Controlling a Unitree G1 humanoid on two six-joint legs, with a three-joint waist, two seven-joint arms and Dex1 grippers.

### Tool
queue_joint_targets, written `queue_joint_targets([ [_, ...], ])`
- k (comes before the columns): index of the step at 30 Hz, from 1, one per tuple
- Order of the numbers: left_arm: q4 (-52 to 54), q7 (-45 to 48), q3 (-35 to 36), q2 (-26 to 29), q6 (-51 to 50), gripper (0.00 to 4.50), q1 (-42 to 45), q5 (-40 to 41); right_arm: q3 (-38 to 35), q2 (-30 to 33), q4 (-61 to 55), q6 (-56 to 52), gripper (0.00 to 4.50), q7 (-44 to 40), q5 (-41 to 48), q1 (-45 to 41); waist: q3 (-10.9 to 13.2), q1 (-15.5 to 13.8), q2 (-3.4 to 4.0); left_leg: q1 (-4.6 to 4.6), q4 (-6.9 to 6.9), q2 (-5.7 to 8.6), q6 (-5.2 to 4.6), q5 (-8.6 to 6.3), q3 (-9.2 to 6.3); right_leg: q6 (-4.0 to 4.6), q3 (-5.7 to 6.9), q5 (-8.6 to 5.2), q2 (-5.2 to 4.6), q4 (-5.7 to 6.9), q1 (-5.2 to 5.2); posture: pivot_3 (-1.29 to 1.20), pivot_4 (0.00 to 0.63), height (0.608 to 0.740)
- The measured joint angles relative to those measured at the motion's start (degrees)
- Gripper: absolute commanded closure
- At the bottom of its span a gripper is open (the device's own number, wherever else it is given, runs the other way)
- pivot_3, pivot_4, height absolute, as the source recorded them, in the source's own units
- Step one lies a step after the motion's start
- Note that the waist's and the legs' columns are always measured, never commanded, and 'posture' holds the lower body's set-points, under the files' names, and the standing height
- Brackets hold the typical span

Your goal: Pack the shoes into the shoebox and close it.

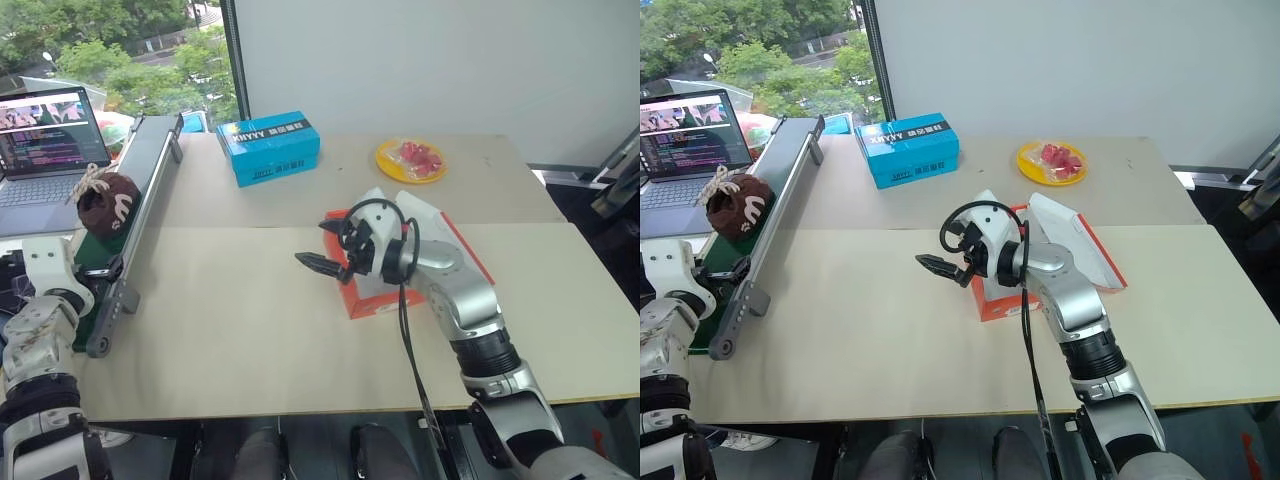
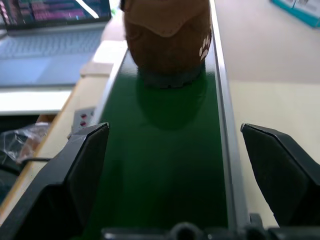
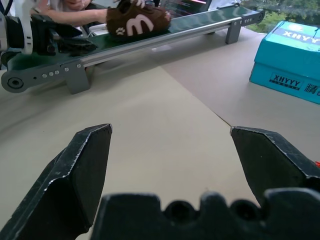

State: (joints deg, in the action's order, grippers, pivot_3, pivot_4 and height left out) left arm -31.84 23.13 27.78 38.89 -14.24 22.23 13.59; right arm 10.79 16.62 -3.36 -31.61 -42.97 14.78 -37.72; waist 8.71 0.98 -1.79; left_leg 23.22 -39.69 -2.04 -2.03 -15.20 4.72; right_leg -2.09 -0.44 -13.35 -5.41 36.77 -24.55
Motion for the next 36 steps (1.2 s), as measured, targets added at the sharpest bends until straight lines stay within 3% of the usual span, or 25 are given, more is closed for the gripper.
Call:
queue_joint_targets([
  [10,-0.6,-0.1,0.0,0.0,0.6,0.0,0.8,0.6,-0.1,0.8,-1.1,-1.3,0.01,0.9,0.0,0.6,0.0,0.0,-0.01,0.04,0.0,-0.01,0.0,0.0,-0.01,0.0,0.02,0.0,0.0,0.01,-0.03,0.0,0.15,0.74],
  [11,-0.6,-0.3,0.0,0.0,0.6,0.51,0.8,0.5,-0.1,0.8,-1.1,-1.3,0.0,0.9,0.0,0.6,0.0,0.0,-0.01,0.04,0.0,0.0,0.0,0.0,-0.01,0.0,0.02,0.0,0.0,0.01,-0.03,0.0,0.15,0.74],
  [13,-0.6,-0.5,0.0,-0.1,0.7,0.91,0.8,0.6,-0.1,0.9,-1.1,-1.3,0.0,1.0,0.0,0.6,0.0,-0.1,-0.01,0.04,-0.01,0.0,0.0,0.0,-0.01,0.0,0.02,0.0,-0.01,0.01,-0.02,0.0,0.15,0.74],
  [14,-0.3,-0.5,0.0,-0.4,0.9,1.54,0.7,0.8,-0.1,0.9,-1.1,-1.3,0.0,1.1,0.0,0.6,0.0,-0.2,-0.01,0.04,-0.02,0.01,-0.01,0.0,-0.01,0.0,0.03,0.0,-0.02,0.02,-0.02,0.0,0.15,0.74],
  [16,0.0,-0.7,0.0,-0.8,1.2,1.8,0.5,1.1,-0.1,0.9,-1.1,-1.3,0.0,1.3,0.0,0.6,0.0,-0.3,-0.01,0.04,-0.02,0.01,-0.01,0.01,-0.02,0.0,0.04,0.0,-0.03,0.02,-0.01,0.0,0.15,0.74],
  [21,3.3,-1.7,-0.2,-2.7,1.0,1.8,0.1,1.8,-0.2,1.4,-1.1,-1.5,0.0,1.9,0.0,0.6,0.0,-0.4,-0.03,0.09,-0.03,0.01,-0.01,0.01,-0.06,-0.01,0.08,0.0,-0.05,0.0,0.0,0.0,0.15,0.74],
  [23,9.3,-2.3,-1.7,-4.6,-0.8,1.8,0.7,2.6,-1.3,0.8,-1.1,-3.5,0.0,2.8,0.5,0.6,0.1,-0.4,-0.14,0.2,-0.05,0.01,0.0,0.01,-0.13,-0.02,0.14,0.02,-0.05,0.01,-0.02,0.0,0.15,0.74],
  [27,21.3,-2.8,-5.4,-7.6,-5.2,1.8,6.0,5.3,-9.2,-4.6,-0.5,-11.9,0.0,7.8,8.3,-1.2,0.1,-0.4,-0.23,0.33,-0.07,-0.01,0.05,0.05,-0.25,-0.02,0.22,0.14,-0.03,0.12,-0.02,0.0,0.15,0.74],
  [32,34.6,-3.2,-14.9,-15.4,-11.2,1.8,14.7,9.0,-31.7,-14.3,5.3,-30.6,0.0,24.6,27.0,-13.1,0.1,-0.4,-0.23,0.33,-0.02,0.02,0.09,0.09,-0.3,-0.04,0.25,0.17,-0.02,0.14,0.02,0.0,0.15,0.74],
  [36,36.6,-3.8,-19.8,-20.5,-15.1,1.8,15.4,9.7,-42.6,-16.9,9.2,-36.3,0.0,34.8,36.3,-14.2,0.1,0.2,-0.19,0.42,0.0,0.08,0.06,0.09,-0.17,-0.04,0.13,0.16,0.1,0.11,-0.11,0.0,0.15,0.74],
])
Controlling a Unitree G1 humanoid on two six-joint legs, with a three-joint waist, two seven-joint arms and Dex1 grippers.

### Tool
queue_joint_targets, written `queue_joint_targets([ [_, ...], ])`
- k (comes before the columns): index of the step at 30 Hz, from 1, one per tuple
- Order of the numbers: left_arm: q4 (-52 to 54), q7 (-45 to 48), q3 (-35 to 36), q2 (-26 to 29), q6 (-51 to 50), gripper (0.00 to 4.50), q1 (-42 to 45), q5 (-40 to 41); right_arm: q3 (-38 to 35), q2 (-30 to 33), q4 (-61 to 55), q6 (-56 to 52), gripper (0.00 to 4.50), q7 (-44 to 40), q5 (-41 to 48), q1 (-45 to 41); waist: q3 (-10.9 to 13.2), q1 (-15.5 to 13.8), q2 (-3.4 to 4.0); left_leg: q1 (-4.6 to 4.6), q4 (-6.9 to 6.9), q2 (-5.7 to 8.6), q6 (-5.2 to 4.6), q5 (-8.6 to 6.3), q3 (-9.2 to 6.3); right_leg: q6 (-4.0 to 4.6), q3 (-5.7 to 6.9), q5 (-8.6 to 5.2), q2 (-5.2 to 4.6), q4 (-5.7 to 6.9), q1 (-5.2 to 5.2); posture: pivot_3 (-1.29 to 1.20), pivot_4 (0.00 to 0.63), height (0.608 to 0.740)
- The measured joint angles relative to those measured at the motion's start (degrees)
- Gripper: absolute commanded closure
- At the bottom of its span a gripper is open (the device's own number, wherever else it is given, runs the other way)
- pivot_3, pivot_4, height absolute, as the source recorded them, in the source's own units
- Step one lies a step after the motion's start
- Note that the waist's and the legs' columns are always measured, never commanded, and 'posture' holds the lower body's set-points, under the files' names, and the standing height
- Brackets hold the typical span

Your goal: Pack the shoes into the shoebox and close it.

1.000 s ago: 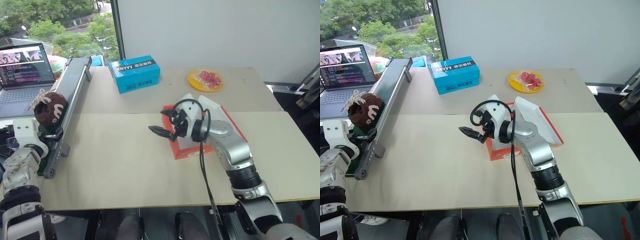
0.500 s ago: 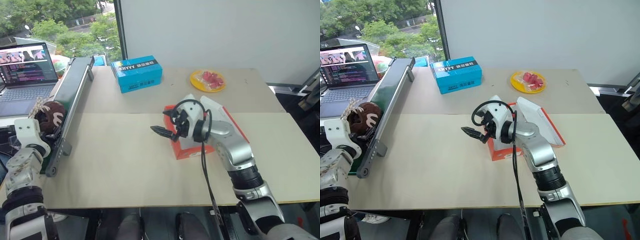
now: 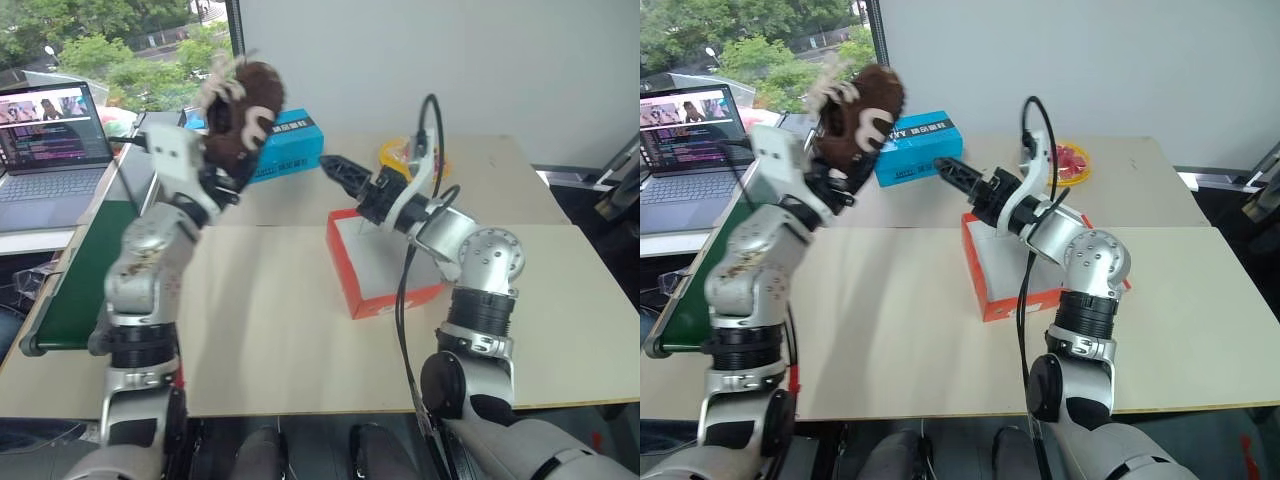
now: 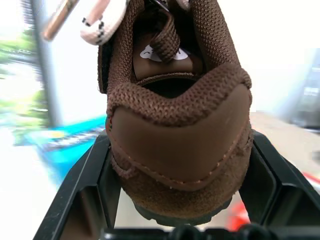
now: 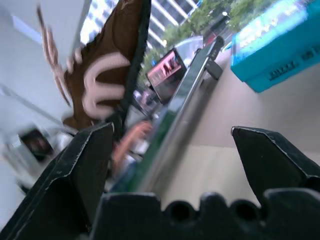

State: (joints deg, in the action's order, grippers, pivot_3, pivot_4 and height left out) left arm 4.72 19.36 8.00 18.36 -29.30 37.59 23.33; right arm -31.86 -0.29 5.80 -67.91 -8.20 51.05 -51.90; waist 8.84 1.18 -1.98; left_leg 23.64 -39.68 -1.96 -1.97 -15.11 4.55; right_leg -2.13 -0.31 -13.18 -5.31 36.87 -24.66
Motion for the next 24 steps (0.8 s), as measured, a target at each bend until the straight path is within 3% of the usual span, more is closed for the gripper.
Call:
queue_joint_targets([
  [3,1.7,-2.3,-4.3,-6.6,-1.7,1.8,-0.5,-0.2,-2.6,0.4,-0.6,-0.8,0.0,3.8,3.5,0.4,0.0,-0.1,0.03,0.16,-0.04,0.05,-0.04,0.02,0.0,-0.01,-0.08,0.0,0.04,0.03,-0.13,0.0,0.15,0.74],
  [7,3.7,-2.7,-9.1,-11.2,-3.0,1.8,-1.9,-0.2,-2.7,-1.3,-1.8,-0.8,0.0,7.5,7.5,0.6,0.0,0.3,0.03,0.16,-0.03,0.03,-0.05,0.03,0.09,-0.02,-0.22,0.0,0.1,0.08,-0.23,0.0,0.15,0.74],
  [18,9.7,-1.8,-9.8,-8.9,-9.1,1.8,-5.4,1.6,-2.4,1.0,-1.5,5.4,0.0,10.5,8.8,1.7,0.0,0.4,0.03,0.22,-0.03,0.04,-0.1,0.06,0.1,-0.05,-0.25,0.01,0.11,0.0,-0.28,0.0,0.15,0.74],
  [21,12.7,-1.5,-10.3,-8.5,-11.4,1.81,-8.0,2.6,-2.4,1.7,0.6,8.2,0.69,10.6,8.6,1.9,0.0,0.4,0.03,0.21,-0.04,0.04,-0.1,0.06,0.1,-0.05,-0.26,0.0,0.11,-0.07,-0.28,0.0,0.15,0.74],
  [24,13.5,-1.3,-11.1,-8.7,-12.6,1.81,-8.8,3.1,-2.3,1.8,1.7,9.7,1.72,10.7,8.6,1.9,0.0,0.3,0.04,0.21,-0.04,0.04,-0.11,0.07,0.11,-0.05,-0.25,0.0,0.11,-0.11,-0.29,0.0,0.15,0.74],
])
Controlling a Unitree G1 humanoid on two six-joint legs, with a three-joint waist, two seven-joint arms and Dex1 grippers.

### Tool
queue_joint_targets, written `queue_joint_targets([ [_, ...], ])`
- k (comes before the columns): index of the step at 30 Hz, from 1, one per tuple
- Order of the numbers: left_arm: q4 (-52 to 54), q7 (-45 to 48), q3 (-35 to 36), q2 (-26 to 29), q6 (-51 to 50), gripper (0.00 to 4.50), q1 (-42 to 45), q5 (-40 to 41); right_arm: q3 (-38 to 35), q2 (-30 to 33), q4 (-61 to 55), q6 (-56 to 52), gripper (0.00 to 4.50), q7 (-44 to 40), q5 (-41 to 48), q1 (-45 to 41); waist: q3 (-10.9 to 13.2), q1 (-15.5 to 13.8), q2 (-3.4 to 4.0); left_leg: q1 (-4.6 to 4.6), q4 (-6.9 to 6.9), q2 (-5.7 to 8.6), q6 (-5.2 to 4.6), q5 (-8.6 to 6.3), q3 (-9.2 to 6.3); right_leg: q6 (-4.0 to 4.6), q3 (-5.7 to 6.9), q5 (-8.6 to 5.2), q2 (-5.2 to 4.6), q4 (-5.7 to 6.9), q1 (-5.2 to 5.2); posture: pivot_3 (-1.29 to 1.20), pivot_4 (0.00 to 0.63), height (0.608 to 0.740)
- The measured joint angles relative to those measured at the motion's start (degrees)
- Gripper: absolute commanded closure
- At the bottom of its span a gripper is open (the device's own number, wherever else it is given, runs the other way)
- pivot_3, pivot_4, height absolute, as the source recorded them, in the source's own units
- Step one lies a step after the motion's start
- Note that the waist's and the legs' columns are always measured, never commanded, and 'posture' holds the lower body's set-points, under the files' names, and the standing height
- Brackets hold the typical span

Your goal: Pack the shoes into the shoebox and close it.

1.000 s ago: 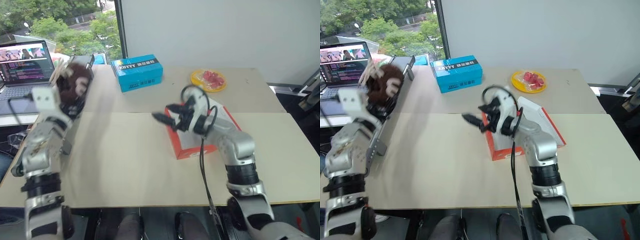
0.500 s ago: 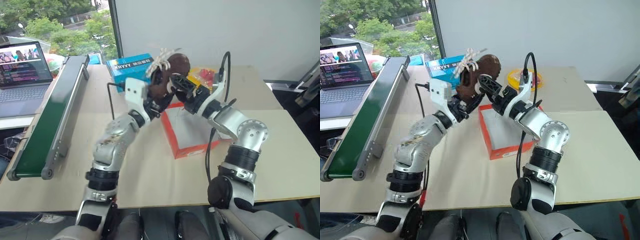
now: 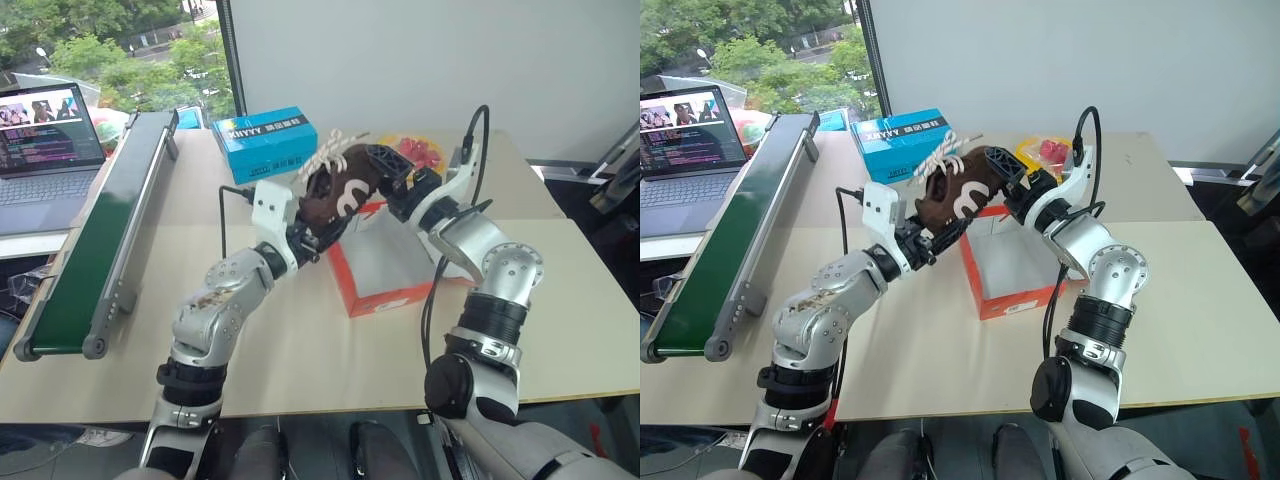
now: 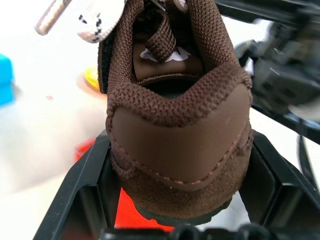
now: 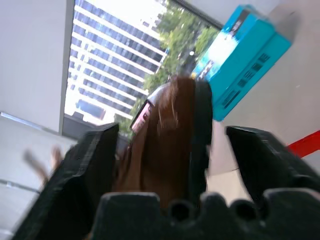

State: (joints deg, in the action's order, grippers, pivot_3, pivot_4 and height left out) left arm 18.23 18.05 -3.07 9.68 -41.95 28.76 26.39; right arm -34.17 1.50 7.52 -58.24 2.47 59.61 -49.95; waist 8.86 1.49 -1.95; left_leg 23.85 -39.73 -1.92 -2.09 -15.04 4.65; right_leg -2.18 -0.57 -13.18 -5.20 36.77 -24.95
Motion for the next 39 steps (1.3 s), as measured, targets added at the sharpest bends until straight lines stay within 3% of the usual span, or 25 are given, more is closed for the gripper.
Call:
queue_joint_targets([
  [6,0.6,-0.6,0.1,-0.3,-0.2,1.81,0.6,0.2,0.9,0.3,0.2,1.1,3.69,-0.1,0.0,0.1,0.0,-0.1,0.0,0.0,0.01,0.0,0.0,0.0,0.0,0.0,-0.01,0.0,0.0,0.01,0.0,0.0,0.15,0.74],
  [8,0.5,-0.6,0.0,-0.2,-0.3,1.81,0.8,0.2,1.3,0.4,0.2,1.4,3.98,-0.1,0.1,0.2,0.0,-0.2,0.0,0.0,0.0,0.0,0.0,0.0,0.0,0.0,0.0,0.0,0.0,0.0,0.0,0.0,0.15,0.74],
  [10,0.3,-0.5,0.0,0.3,-0.4,0.83,1.0,0.2,1.5,0.6,0.2,1.7,4.03,-0.1,0.1,0.4,0.0,-0.3,0.0,0.0,0.0,0.0,0.0,0.0,0.01,0.0,-0.01,0.0,0.0,0.0,0.0,0.0,0.15,0.74],
  [12,-0.7,-0.4,1.1,0.4,-1.0,0.12,1.5,1.1,2.0,0.8,0.2,1.9,4.04,-0.1,0.1,0.5,0.0,-0.3,0.0,0.0,0.0,0.0,0.0,0.0,0.01,0.0,-0.01,0.0,0.0,0.0,0.0,0.0,0.15,0.74],
  [13,-1.8,-0.4,2.5,0.4,-1.9,0.0,2.3,2.3,2.1,1.0,0.2,2.2,4.04,-0.1,0.2,0.5,0.0,-0.3,0.0,0.0,0.0,-0.01,-0.01,0.0,0.01,0.0,0.0,0.0,0.01,0.0,-0.01,0.0,0.15,0.74],
  [17,-5.5,0.2,5.3,2.4,-3.1,0.0,7.2,5.7,3.5,2.2,0.2,4.1,4.06,-0.7,0.0,0.2,0.0,-0.3,0.01,0.02,-0.01,0.01,-0.01,0.01,0.01,0.0,0.0,0.0,0.0,0.0,-0.03,0.0,0.15,0.74],
  [21,-7.8,1.0,10.8,7.9,-3.0,0.0,12.1,9.2,8.6,7.7,1.8,5.2,4.07,-2.4,-3.2,-4.2,0.0,0.2,0.03,0.02,0.03,-0.02,0.02,0.02,0.04,0.0,-0.06,0.0,0.05,0.02,-0.11,0.0,0.15,0.74],
  [24,-8.3,1.1,18.2,17.8,-1.0,0.0,9.8,6.3,17.9,23.3,8.9,3.6,4.07,-8.0,-14.0,-7.6,0.0,0.6,0.06,0.01,0.08,0.02,0.02,0.02,0.07,-0.01,-0.06,-0.01,0.01,-0.01,-0.12,0.0,0.15,0.74],
  [27,-8.1,1.5,19.3,18.8,-0.6,0.0,4.9,5.2,27.5,30.2,17.0,4.1,4.07,-14.7,-24.2,-11.8,0.1,0.6,0.08,0.02,0.01,0.06,-0.05,-0.02,0.15,-0.04,-0.11,-0.02,-0.04,-0.16,-0.08,0.0,0.15,0.74],
  [34,-2.5,1.3,15.4,16.6,-1.0,0.0,-1.4,5.2,40.1,29.1,35.4,12.4,4.07,-25.9,-39.2,-22.7,0.1,0.8,0.06,0.06,0.07,-0.01,0.02,0.03,0.17,-0.06,-0.16,0.0,0.0,-0.05,-0.2,0.0,0.15,0.74],
  [39,1.7,1.2,13.2,17.0,-0.4,0.0,-5.4,3.7,43.0,25.4,47.0,18.5,4.07,-33.3,-45.5,-24.6,0.1,0.8,0.06,0.09,0.04,-0.01,0.04,0.03,0.19,-0.06,-0.16,0.03,-0.03,-0.01,-0.19,0.0,0.15,0.74],
])
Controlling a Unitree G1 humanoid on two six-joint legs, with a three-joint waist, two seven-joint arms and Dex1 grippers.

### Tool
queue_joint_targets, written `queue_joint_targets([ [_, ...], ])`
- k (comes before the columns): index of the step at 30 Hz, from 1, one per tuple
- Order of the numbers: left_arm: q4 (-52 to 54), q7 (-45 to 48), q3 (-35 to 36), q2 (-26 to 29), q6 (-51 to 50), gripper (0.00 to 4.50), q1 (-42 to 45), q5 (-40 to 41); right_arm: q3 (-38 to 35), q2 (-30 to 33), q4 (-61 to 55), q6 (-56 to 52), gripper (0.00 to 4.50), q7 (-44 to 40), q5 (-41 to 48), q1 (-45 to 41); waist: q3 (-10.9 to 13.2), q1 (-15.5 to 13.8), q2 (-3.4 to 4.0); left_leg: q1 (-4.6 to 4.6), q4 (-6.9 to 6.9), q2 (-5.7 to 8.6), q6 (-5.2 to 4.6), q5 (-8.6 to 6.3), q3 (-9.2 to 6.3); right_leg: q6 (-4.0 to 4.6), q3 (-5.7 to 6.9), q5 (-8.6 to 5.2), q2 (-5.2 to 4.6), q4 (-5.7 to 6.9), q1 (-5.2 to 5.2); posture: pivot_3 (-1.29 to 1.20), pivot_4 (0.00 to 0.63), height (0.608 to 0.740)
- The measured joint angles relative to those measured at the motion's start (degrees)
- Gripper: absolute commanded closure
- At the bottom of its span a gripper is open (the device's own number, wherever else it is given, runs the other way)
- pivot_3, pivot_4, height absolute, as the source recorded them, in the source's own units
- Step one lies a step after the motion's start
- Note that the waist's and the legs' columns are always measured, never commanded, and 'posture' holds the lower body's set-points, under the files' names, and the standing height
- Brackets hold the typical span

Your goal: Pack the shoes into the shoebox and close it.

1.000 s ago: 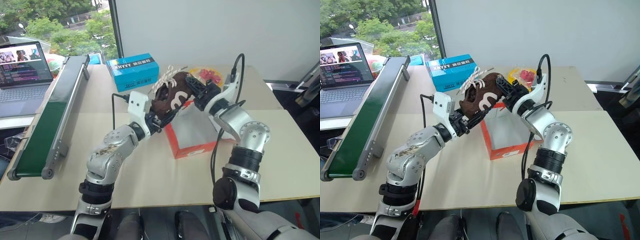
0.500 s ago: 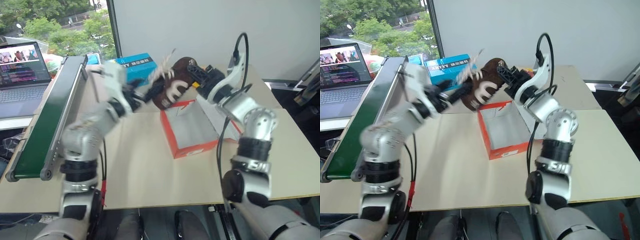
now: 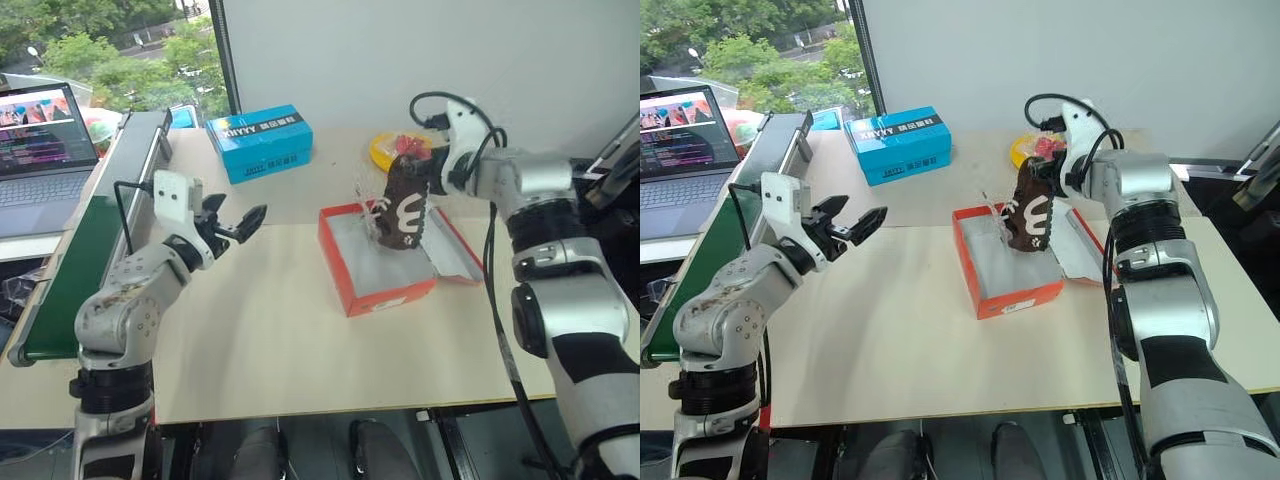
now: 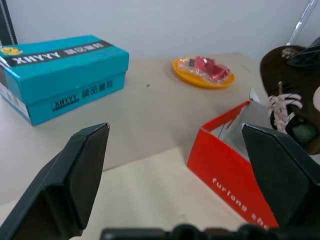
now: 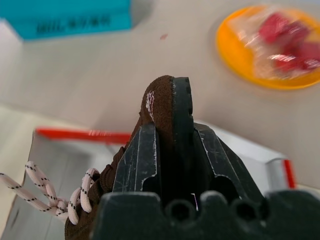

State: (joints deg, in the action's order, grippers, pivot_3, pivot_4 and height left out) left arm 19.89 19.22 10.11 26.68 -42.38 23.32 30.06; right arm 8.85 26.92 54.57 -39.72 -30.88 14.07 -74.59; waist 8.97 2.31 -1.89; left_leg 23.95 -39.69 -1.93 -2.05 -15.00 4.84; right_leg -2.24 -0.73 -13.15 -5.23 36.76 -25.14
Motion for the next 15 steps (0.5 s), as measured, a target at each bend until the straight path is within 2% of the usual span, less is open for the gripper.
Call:
queue_joint_targets([
  [5,3.4,1.0,-0.5,0.6,0.8,0.0,-1.3,-0.6,0.9,-1.6,7.3,2.7,4.07,-4.8,-4.1,-0.5,0.0,-0.4,0.06,0.03,-0.01,-0.02,0.04,0.02,-0.03,0.0,0.04,0.0,-0.05,0.01,-0.01,0.0,0.15,0.74],
  [15,4.4,1.6,-0.9,0.9,1.7,0.0,-3.9,-1.8,4.6,-3.2,11.0,5.9,4.07,-12.6,-13.2,-0.4,0.0,-0.2,0.07,0.03,-0.01,0.0,0.06,0.04,-0.03,0.01,0.05,0.01,-0.03,0.11,-0.01,0.0,0.15,0.74],
])
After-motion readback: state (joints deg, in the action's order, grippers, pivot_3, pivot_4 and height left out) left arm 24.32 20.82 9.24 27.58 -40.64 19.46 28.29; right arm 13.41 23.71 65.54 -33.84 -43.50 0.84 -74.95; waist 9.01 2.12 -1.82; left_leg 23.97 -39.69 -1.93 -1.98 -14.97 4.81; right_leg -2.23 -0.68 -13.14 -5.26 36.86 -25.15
